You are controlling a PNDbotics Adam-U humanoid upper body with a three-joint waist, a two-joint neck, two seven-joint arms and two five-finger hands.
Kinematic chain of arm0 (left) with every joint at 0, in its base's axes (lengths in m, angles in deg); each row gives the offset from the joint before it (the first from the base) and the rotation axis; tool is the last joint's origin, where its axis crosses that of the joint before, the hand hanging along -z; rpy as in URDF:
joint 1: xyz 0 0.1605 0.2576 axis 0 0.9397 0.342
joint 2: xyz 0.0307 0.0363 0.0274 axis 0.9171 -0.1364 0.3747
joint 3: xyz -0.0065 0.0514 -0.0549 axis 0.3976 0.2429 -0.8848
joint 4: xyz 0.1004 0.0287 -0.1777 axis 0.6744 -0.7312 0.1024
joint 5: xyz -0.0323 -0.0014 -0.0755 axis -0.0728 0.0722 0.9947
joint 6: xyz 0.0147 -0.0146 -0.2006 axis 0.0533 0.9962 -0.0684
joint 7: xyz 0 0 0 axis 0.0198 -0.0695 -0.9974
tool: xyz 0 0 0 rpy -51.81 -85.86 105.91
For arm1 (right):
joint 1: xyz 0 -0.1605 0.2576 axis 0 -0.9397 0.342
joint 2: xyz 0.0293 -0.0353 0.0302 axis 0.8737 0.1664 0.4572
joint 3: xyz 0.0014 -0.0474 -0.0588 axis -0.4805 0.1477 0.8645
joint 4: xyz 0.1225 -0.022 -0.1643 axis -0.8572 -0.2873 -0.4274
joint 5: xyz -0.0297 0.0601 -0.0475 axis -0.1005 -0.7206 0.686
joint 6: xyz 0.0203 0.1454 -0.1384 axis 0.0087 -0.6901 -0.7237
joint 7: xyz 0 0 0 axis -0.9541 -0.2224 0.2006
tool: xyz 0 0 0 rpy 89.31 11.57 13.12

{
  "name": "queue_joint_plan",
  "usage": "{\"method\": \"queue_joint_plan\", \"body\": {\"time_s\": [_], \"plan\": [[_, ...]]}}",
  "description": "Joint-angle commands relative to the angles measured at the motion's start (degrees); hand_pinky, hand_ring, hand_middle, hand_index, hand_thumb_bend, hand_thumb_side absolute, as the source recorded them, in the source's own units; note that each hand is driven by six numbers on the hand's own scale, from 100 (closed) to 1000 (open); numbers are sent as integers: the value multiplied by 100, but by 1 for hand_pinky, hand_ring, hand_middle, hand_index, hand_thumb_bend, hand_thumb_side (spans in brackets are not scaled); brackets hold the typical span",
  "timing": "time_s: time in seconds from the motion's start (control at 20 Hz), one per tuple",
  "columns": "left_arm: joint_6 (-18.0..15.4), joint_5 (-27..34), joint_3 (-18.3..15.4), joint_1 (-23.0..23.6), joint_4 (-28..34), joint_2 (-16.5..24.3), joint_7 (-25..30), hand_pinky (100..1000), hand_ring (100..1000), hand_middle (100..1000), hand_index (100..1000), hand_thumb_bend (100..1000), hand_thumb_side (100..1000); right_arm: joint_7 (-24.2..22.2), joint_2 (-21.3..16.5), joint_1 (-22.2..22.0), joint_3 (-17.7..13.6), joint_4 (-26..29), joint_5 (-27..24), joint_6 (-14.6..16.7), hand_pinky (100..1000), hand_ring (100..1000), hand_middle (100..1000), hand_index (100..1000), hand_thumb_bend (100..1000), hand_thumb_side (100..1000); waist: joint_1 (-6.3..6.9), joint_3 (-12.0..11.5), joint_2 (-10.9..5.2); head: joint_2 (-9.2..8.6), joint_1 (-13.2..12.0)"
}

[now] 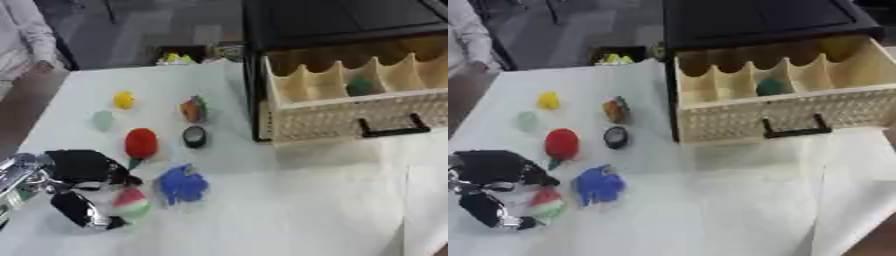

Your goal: Pick up objects from table and place into drawer.

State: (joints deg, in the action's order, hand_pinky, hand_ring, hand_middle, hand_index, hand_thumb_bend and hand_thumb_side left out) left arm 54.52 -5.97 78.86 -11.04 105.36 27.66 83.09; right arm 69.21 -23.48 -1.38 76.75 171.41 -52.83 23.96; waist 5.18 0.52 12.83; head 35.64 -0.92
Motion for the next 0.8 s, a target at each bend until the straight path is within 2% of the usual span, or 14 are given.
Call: {"method": "queue_joint_plan", "body": {"time_s": [0.05, 0.2, 0.8], "plan": [[-27, -118, -54, -51, -84, 104, -12, 623, 759, 724, 985, 433, 1000, 7, -92, 61, -80, 84, -39, -8, 324, 538, 555, 814, 255, 670, -19, 7, -54, -66, -23], [-70, -163, -42, -51, -81, 103, -21, 615, 742, 703, 963, 432, 1000, 12, -87, 60, -87, 84, -51, -12, 324, 538, 555, 813, 250, 668, -14, 4, -54, -58, -26], [-68, -77, -42, -51, -8, 135, -93, 543, 659, 628, 908, 322, 1000, 26, -55, 46, -113, 84, -98, -46, 325, 537, 553, 811, 236, 663, -5, -7, -69, -61, -29]]}}
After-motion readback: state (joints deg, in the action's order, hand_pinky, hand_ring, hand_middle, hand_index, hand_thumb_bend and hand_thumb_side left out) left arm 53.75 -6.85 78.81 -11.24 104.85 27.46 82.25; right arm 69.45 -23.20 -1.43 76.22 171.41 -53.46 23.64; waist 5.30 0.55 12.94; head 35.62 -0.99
